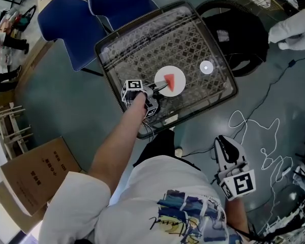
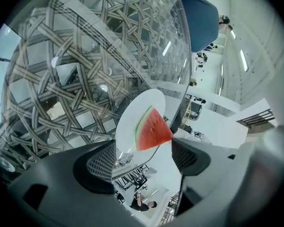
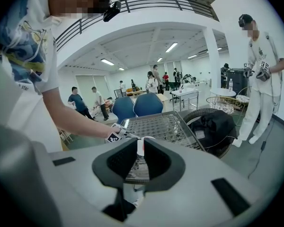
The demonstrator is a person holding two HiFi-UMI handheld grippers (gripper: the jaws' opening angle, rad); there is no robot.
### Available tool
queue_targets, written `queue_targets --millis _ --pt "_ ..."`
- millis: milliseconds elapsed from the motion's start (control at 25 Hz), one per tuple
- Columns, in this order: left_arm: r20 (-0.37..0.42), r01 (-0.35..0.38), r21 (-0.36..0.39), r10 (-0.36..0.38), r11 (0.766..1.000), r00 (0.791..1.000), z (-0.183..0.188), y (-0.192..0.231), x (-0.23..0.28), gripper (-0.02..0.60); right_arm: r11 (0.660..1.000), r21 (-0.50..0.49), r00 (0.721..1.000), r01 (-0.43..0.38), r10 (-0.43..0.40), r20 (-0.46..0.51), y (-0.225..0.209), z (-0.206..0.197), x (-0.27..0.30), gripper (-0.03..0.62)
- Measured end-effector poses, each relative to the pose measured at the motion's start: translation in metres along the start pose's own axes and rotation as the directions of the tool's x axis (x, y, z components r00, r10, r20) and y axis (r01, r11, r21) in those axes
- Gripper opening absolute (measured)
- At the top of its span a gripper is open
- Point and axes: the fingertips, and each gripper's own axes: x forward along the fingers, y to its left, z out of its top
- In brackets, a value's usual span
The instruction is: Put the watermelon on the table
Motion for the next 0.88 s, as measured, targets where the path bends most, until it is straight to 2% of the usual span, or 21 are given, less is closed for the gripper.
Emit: queue_targets --millis 240,440,600,760,880 --pt "0.001 0.054 0.035 -0.054 0.998 0.999 -0.012 -0.008 -0.011 0.379 1.000 -0.012 1.000 -0.001 0.001 0.018 0.006 -0.001 -0.007 0.038" --pt "-0.018 0.123 0.116 -0.122 0.986 0.992 -0.033 -0.022 -0.028 0.379 0.998 -0.063 0.999 -0.026 0.029 0.047 0.014 -0.001 -0.014 0.038" --pt "-0.017 0.178 0.189 -0.178 0.966 0.984 -0.060 -0.031 -0.052 0.360 0.991 -0.110 0.995 -0.071 0.077 0.059 0.024 -0.004 -0.028 0.038" --pt "0.004 0.245 0.274 -0.256 0.930 0.967 -0.099 -0.037 -0.078 0.283 0.978 -0.171 0.989 -0.122 0.134 0.060 0.033 -0.015 -0.051 0.038" --pt "0.041 0.316 0.389 -0.359 0.865 0.932 -0.130 -0.047 -0.103 0.184 0.965 -0.215 0.983 -0.152 0.171 0.071 0.035 -0.020 -0.068 0.038"
